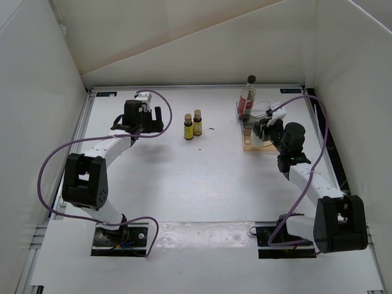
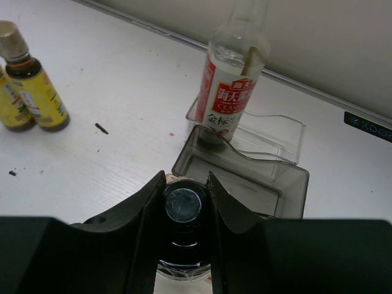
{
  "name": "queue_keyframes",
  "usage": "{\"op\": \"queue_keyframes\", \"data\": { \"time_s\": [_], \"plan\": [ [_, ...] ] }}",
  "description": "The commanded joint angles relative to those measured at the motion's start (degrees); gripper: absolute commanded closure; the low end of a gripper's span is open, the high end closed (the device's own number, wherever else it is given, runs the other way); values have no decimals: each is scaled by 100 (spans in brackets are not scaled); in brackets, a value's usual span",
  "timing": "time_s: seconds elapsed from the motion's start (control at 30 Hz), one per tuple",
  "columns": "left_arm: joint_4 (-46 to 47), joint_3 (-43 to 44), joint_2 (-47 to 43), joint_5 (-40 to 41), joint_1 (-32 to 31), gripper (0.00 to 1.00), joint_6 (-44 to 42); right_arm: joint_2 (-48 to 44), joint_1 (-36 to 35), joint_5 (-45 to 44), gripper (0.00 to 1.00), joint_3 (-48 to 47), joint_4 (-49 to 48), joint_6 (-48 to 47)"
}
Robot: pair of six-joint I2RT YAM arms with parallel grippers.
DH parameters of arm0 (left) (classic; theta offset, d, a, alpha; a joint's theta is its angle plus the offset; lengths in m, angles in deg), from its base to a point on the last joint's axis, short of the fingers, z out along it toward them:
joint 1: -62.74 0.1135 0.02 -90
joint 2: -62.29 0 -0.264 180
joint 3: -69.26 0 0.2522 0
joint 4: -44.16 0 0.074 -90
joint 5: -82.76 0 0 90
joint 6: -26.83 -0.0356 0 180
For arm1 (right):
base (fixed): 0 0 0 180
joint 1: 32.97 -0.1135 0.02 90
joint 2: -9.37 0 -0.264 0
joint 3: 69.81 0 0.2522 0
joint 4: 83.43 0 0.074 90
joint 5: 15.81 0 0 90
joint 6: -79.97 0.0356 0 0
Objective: Organize the condiment bottles
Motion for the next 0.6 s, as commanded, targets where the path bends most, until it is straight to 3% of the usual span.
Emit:
{"op": "queue_keyframes", "data": {
  "time_s": [0.0,0.57],
  "plan": [
    [-22,299,-53,-11,-14,0,-53,164,216,124,100,-317,-1052,101],
    [-110,853,737,-91,-49,0,-18,1245,1148,458,100,-423,-1808,461]
  ]
}}
